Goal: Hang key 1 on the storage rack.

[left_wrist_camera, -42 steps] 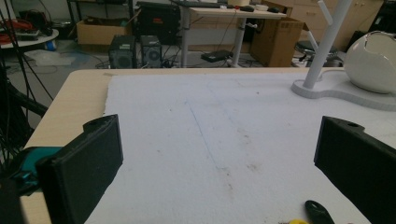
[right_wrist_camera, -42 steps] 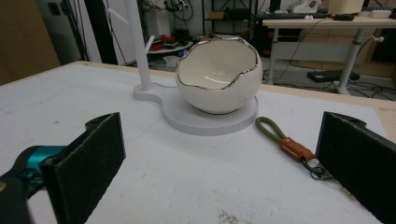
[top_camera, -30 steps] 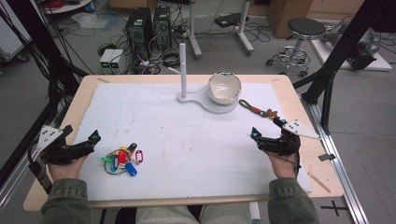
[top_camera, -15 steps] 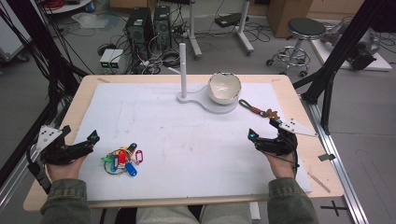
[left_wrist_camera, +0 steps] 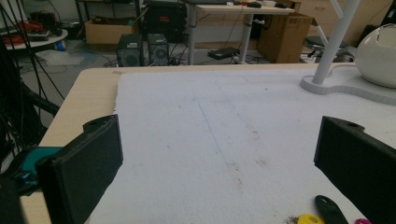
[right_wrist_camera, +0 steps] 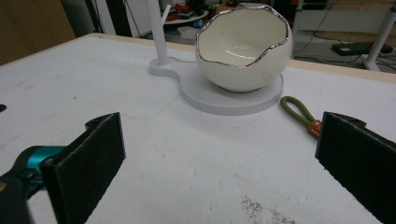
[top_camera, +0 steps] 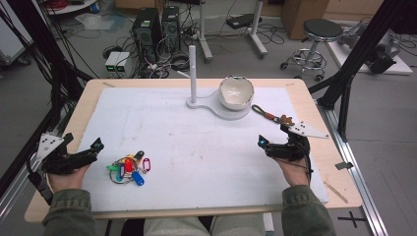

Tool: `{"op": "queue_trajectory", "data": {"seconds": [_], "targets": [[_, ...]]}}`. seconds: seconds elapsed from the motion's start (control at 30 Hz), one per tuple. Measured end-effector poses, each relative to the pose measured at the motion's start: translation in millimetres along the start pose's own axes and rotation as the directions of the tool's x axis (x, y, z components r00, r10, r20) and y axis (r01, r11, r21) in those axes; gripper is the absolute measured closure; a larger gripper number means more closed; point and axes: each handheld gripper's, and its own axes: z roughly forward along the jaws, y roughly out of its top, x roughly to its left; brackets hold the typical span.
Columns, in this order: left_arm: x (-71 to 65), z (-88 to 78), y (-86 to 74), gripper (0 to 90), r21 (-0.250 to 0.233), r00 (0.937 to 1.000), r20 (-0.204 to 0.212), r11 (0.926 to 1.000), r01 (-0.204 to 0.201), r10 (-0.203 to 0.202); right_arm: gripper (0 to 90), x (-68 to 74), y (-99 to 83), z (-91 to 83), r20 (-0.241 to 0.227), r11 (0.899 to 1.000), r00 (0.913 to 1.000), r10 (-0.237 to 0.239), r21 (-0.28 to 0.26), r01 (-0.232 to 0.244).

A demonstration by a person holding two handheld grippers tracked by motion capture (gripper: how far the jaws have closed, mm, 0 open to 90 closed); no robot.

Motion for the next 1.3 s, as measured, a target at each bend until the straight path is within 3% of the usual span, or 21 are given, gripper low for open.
{"op": "queue_trajectory", "data": {"seconds": [0.6, 0.87, 1.3], "targets": [[-0.1, 0.6, -0.6, 1.7, 0.012, 1.0, 0.006, 0.9999, -0.002, 0.002, 0.6, -5.6, 32.0, 16.9, -0.014, 0.996, 0.9993, -0.034, 0.084, 0.035], [0.1, 0.7, -0.7, 1.7, 0.014, 1.0, 0.006, 0.9999, 0.001, -0.001, 0.6, -9.8, 48.2, 26.1, -0.023, 0.989, 0.9979, -0.061, 0.13, 0.063], [0.7, 1.2, -0.9, 1.7, 0.016, 1.0, 0.008, 0.9999, 0.002, -0.002, 0.6, -25.3, 71.2, 46.7, -0.053, 0.974, 0.9977, -0.042, 0.218, 0.053]]}}
